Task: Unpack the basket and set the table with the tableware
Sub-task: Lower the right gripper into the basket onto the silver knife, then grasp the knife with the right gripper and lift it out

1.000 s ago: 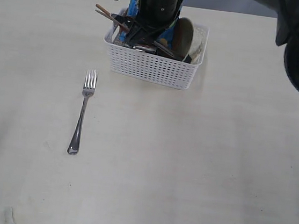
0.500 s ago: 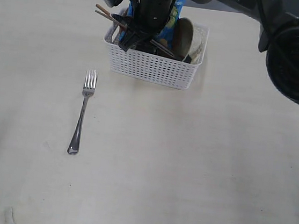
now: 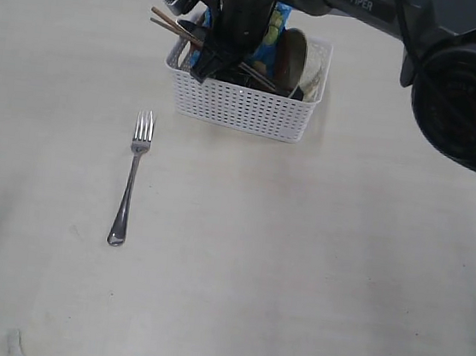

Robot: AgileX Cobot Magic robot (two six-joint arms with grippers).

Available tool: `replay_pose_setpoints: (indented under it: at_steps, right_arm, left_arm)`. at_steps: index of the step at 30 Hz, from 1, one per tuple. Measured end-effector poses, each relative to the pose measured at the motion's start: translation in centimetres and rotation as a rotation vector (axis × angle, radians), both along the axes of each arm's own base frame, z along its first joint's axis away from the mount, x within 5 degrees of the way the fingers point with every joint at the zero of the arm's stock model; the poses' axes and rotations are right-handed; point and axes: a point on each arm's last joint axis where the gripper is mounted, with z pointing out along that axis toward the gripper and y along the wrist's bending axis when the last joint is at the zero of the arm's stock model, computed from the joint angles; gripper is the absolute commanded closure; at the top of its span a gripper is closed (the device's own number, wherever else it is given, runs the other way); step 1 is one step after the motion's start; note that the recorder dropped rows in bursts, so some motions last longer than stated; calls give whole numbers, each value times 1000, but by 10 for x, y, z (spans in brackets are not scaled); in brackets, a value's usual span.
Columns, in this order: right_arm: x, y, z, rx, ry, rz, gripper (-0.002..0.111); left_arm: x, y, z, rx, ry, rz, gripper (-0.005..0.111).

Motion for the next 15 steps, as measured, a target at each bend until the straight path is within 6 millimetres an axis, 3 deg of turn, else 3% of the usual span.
replay_pose_setpoints:
  at_steps: [4,11,15]
  right_arm:
    - [0,-2,-5,-16,16,-5,108]
    - [0,-2,-3,-21,16,-5,109]
    - [-4,-5,13,-14,13,-13,109]
  left_arm:
    - [0,0,0,0,0,0,107]
    - [0,0,0,0,0,0,107]
    - [0,0,0,0,0,0,107]
